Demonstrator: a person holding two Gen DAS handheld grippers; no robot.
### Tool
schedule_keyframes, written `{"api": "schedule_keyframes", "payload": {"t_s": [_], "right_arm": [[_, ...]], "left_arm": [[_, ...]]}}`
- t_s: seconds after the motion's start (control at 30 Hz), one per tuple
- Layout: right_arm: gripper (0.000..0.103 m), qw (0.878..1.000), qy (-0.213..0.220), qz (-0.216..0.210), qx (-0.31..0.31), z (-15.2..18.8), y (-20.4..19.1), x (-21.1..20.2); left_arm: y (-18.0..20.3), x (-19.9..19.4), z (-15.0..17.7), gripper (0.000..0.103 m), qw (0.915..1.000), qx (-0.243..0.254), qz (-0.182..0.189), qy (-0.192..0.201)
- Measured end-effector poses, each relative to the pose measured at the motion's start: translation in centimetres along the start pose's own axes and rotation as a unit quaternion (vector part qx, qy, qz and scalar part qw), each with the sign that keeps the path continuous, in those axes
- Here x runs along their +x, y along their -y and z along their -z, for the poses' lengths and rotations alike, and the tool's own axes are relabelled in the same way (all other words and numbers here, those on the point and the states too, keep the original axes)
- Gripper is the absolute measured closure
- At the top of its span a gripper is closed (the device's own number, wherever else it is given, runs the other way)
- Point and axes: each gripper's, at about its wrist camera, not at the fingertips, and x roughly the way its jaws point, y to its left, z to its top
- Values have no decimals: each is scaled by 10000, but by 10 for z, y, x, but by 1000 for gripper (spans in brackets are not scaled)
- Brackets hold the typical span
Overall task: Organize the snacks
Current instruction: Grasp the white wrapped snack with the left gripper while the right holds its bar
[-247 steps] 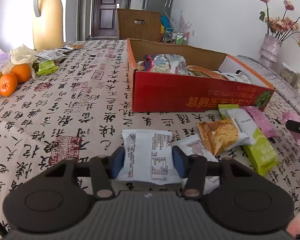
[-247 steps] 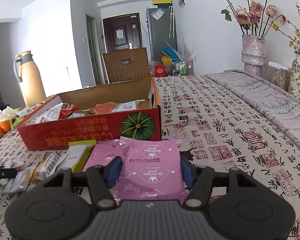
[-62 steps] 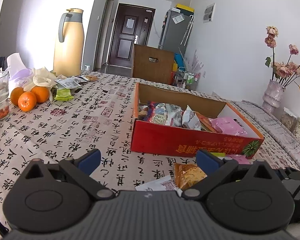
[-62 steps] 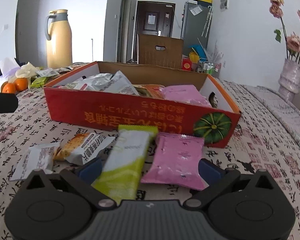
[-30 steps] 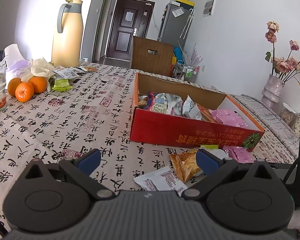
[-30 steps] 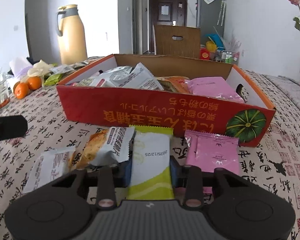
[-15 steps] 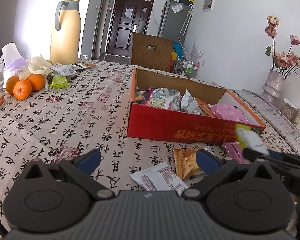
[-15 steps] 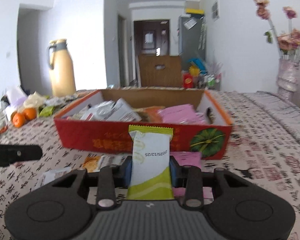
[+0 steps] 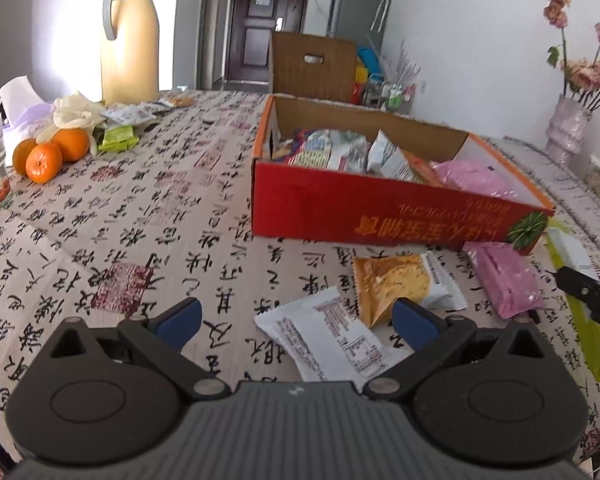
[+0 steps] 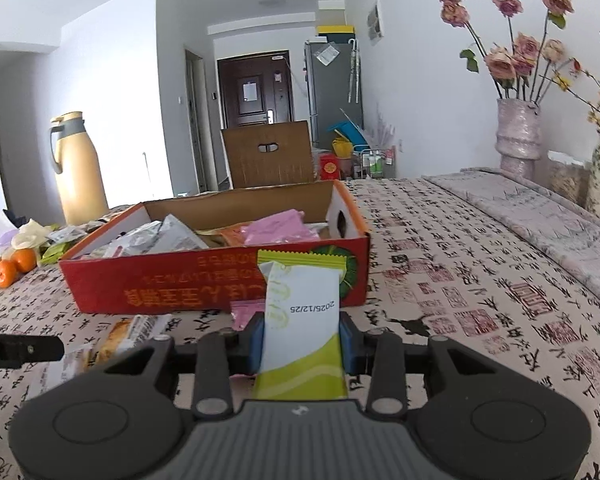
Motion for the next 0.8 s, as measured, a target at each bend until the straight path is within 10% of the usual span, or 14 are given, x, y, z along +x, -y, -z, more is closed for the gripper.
{"api": "schedule_keyframes", "payload": {"t_s": [0.47, 0.8], "right_arm": [[67, 9999, -95, -60, 106, 9, 8, 1], [67, 9998, -134, -88, 112, 11, 7, 2]], "left_arm": [[16, 25, 4, 0, 9985, 67, -415, -358], [15, 23, 9, 24, 9978, 237, -548, -274]]}}
